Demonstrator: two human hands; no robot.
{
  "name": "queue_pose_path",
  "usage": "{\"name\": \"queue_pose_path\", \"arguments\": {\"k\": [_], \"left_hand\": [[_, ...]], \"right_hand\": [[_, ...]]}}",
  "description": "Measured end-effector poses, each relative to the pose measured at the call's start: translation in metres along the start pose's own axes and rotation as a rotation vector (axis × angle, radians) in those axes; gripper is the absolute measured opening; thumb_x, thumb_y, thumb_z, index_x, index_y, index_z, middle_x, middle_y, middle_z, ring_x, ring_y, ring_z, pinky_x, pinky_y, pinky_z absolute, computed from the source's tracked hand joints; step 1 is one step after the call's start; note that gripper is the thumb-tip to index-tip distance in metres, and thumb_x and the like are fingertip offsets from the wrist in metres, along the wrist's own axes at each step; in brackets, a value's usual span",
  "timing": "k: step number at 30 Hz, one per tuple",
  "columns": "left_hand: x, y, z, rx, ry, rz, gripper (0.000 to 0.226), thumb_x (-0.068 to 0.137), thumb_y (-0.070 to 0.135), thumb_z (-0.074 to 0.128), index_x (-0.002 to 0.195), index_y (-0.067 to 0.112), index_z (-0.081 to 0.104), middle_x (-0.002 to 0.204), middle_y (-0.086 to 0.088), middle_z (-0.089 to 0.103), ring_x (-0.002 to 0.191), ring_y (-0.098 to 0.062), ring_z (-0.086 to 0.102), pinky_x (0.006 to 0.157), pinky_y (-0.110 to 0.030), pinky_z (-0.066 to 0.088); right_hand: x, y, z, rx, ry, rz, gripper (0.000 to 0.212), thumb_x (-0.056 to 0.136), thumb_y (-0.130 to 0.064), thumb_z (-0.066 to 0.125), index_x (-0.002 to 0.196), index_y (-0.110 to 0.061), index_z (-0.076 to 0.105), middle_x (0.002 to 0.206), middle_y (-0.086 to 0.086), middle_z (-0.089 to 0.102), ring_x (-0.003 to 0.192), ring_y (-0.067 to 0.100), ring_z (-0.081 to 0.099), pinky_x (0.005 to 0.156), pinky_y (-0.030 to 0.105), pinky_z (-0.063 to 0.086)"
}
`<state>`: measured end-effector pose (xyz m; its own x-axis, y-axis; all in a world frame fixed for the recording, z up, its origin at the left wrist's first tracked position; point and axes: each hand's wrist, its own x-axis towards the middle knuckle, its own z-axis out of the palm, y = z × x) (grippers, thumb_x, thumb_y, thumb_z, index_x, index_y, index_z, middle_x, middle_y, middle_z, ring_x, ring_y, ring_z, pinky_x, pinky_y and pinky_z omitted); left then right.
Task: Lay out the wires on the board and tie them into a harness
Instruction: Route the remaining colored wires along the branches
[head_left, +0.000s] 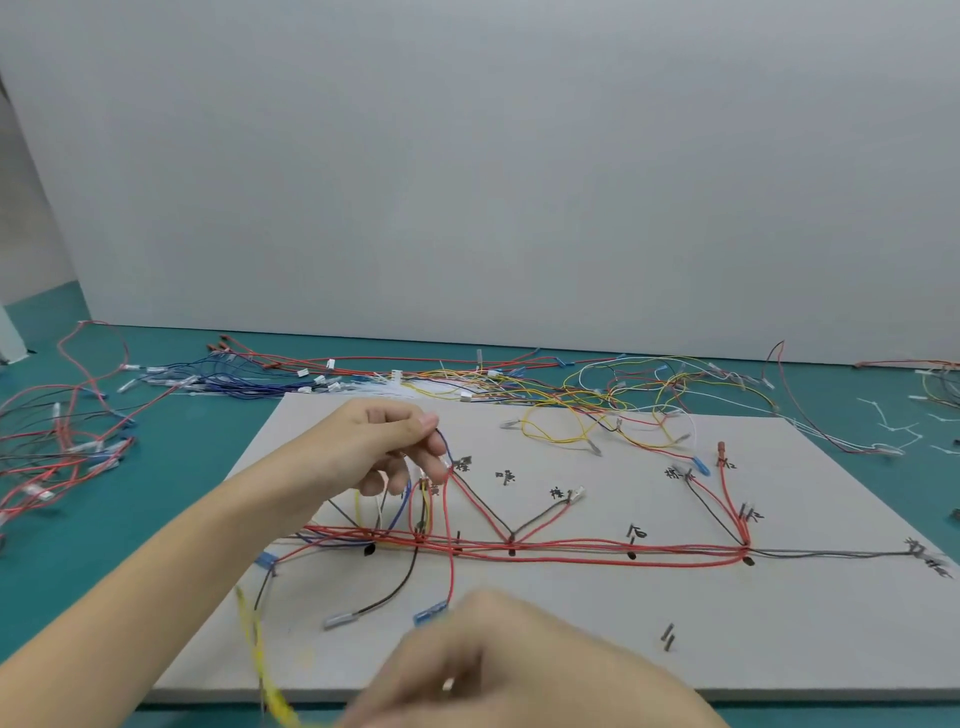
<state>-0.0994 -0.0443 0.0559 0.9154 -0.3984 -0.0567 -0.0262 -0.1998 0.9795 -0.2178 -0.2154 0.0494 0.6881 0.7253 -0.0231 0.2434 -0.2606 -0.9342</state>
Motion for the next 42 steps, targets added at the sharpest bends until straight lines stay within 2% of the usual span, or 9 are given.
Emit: {"name": "queue_pose_path", "arguments": {"k": [2,6,9,13,17,23,28,34,42], "left_hand": [[0.001,-0.002,-0.002,-0.031,0.004,0.04,0.036,0.094,0.031,0.051,0.064,0.019,0.066,0.071,-0.008,0.071,0.049,-0.008,0.054,0.045,-0.014,0.038],[0.002,-0.006,-0.005,-0.212,0.081,0.112,0.031,0.082,0.034,0.054,0.059,0.02,0.069,0.058,0.003,0.059,0.049,-0.005,0.051,0.052,-0.013,0.045],[0.002,-0.009,-0.006,-0.266,0.164,0.184,0.029,0.08,0.036,0.055,0.058,0.024,0.07,0.06,0.007,0.056,0.051,-0.001,0.05,0.054,-0.009,0.046],[0.001,-0.016,-0.002,-0.199,0.298,0.3,0.033,0.089,0.035,0.051,0.064,0.02,0.067,0.056,0.009,0.051,0.049,-0.001,0.044,0.052,-0.009,0.042],[-0.002,-0.027,0.003,-0.032,0.325,0.307,0.036,0.101,0.025,0.04,0.072,0.012,0.056,0.05,0.007,0.043,0.044,-0.004,0.034,0.042,-0.01,0.029],[-0.009,-0.042,0.003,0.184,0.097,0.249,0.037,0.098,0.031,0.043,0.072,0.021,0.067,0.054,0.007,0.048,0.049,-0.002,0.04,0.048,-0.013,0.031],[-0.019,-0.055,0.004,0.497,0.179,0.308,0.033,0.086,0.053,0.046,0.088,0.037,0.074,0.078,0.012,0.055,0.071,-0.011,0.051,0.065,-0.019,0.038],[-0.028,-0.057,0.012,0.487,0.241,0.379,0.014,0.087,0.031,0.064,0.086,0.038,0.076,0.072,0.013,0.051,0.062,-0.005,0.047,0.059,-0.014,0.033],[-0.036,-0.053,0.012,0.383,0.367,0.355,0.017,0.08,0.016,0.078,0.07,0.029,0.072,0.064,-0.003,0.063,0.052,-0.007,0.05,0.051,-0.013,0.037]], "right_hand": [[0.002,0.001,0.005,-0.2,0.068,-0.03,0.021,0.092,-0.021,0.057,0.079,-0.01,0.068,0.076,0.004,0.063,0.075,-0.006,0.05,0.07,0.011,0.035],[0.01,0.013,-0.006,-0.29,0.8,0.025,0.03,0.073,-0.045,0.077,0.071,-0.023,0.056,0.065,-0.009,0.056,0.059,0.002,0.048,0.059,0.017,0.039],[0.018,0.019,-0.011,-0.134,0.572,0.25,0.026,0.077,-0.045,0.075,0.092,-0.027,0.065,0.08,-0.013,0.064,0.066,-0.001,0.055,0.066,0.023,0.049],[0.024,0.019,-0.016,0.61,0.201,0.194,0.012,0.095,-0.017,0.057,0.087,-0.012,0.065,0.074,0.006,0.069,0.065,0.018,0.065,0.062,0.027,0.054],[0.016,0.01,-0.05,0.895,0.307,0.127,0.013,0.084,-0.027,0.062,0.086,-0.017,0.069,0.051,-0.008,0.034,0.034,0.004,0.029,0.033,0.016,0.026],[-0.007,-0.014,-0.122,0.286,0.573,0.153,0.039,0.066,-0.048,0.078,0.092,-0.018,0.078,0.061,-0.007,0.022,0.048,0.01,0.017,0.037,0.016,0.017],[-0.02,-0.014,-0.143,-0.261,0.867,0.247,0.029,0.063,-0.051,0.083,0.073,-0.025,0.076,0.054,-0.012,0.059,0.049,0.004,0.049,0.055,0.022,0.032],[-0.004,0.017,-0.134,-0.694,1.114,0.348,0.052,0.075,-0.055,0.066,0.053,-0.016,0.04,0.049,-0.006,0.041,0.069,0.025,0.046,0.074,0.034,0.029],[0.003,0.05,-0.12,-0.845,0.746,0.512,0.017,0.085,-0.016,0.049,0.099,-0.021,0.056,0.096,-0.005,0.06,0.096,0.02,0.053,0.079,0.034,0.043]]}}
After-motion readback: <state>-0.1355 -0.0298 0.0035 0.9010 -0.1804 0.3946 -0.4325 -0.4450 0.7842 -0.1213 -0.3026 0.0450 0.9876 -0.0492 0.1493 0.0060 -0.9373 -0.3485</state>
